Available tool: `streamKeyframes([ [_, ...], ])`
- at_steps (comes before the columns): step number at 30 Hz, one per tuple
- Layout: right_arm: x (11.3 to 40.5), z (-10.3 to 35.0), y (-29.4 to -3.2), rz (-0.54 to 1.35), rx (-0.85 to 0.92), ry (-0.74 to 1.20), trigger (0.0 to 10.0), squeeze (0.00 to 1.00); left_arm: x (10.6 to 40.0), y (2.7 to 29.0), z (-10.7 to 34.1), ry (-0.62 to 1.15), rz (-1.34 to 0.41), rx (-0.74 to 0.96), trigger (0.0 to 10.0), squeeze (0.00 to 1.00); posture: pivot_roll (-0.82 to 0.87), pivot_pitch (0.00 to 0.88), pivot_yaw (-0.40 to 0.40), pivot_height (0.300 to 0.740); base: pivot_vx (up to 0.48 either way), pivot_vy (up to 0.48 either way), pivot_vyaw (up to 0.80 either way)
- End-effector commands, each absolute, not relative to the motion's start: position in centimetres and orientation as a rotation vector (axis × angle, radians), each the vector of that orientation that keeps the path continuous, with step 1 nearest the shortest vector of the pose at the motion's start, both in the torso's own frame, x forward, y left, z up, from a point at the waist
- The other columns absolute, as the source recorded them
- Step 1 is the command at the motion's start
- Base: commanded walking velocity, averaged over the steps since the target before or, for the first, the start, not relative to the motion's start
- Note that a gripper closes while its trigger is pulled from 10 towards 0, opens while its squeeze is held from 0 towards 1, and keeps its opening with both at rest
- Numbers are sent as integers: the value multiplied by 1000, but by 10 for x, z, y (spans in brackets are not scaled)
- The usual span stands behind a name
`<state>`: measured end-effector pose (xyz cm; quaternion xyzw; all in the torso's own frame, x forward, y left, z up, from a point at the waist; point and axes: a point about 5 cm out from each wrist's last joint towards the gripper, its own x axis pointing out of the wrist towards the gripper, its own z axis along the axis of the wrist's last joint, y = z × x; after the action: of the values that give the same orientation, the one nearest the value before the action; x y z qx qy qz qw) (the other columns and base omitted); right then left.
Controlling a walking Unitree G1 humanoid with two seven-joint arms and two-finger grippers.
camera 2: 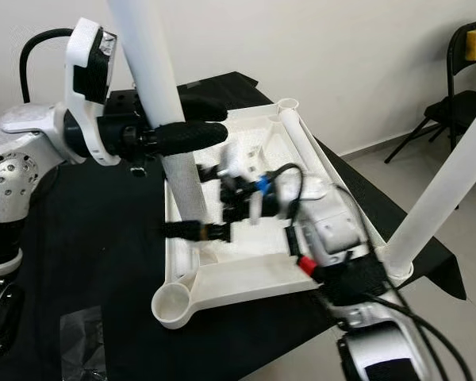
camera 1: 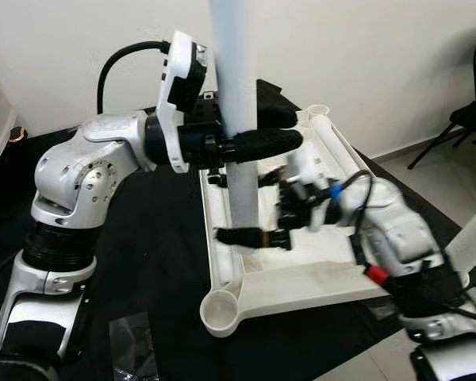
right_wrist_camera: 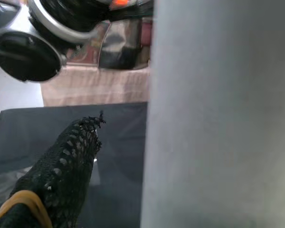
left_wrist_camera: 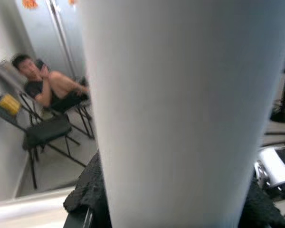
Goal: Building children table
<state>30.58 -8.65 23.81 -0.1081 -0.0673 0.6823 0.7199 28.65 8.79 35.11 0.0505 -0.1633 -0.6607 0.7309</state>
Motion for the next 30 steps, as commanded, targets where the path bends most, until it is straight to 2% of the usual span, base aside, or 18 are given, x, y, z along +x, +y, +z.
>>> streamKeyframes([
  [1, 308, 233, -78, 1509, -259, -134, 10000, 0, 283, 86, 357, -391, -1484, 92, 0, 0, -15, 81, 46, 740, 0, 0, 0],
  [9, 314, 224, -68, 1458, -286, -86, 10000, 0, 279, 81, 374, -390, -1506, 98, 0, 0, -16, 81, 45, 740, 0, 0, 0],
  [16, 314, 224, -60, 1453, -255, -103, 10000, 0, 274, 76, 367, -383, -1532, 90, 0, 0, -21, 81, 43, 740, 0, 0, 0],
  [17, 311, 224, -55, 1477, -239, -112, 4745, 0, 274, 73, 362, -374, -1540, 84, 0, 0, -22, 80, 45, 740, 0, 0, 0],
  [19, 308, 224, -51, 1501, -232, -115, 4588, 0, 274, 72, 359, -366, -1545, 81, 0, 0, -24, 79, 45, 740, 0, 0, 0],
  [21, 307, 224, -50, 1510, -231, -116, 4588, 0, 275, 72, 359, -362, -1546, 80, 0, 0, -24, 79, 45, 740, 0, 0, 0],
  [22, 306, 224, -48, 1519, -236, -116, 5412, 0, 275, 71, 357, -357, -1547, 80, 0, 0, -24, 79, 45, 740, 0, 0, 0],
  [23, 305, 225, -47, 1528, -243, -114, 6941, 0, 276, 71, 356, -352, -1548, 81, 0, 0, -24, 79, 45, 740, 0, 0, 0],
  [24, 305, 225, -46, 1533, -248, -114, 6941, 0, 276, 70, 355, -348, -1548, 82, 0, 0, -24, 79, 45, 740, 0, 0, 0],
  [25, 305, 225, -45, 1537, -259, -112, 10000, 0, 277, 70, 353, -343, -1546, 83, 0, 0, -25, 79, 43, 740, 0, 0, 0],
  [30, 305, 226, -45, 1541, -290, -99, 10000, 0, 278, 70, 348, -329, -1540, 92, 0, 0, -27, 79, 38, 740, 0, 0, 0],
])
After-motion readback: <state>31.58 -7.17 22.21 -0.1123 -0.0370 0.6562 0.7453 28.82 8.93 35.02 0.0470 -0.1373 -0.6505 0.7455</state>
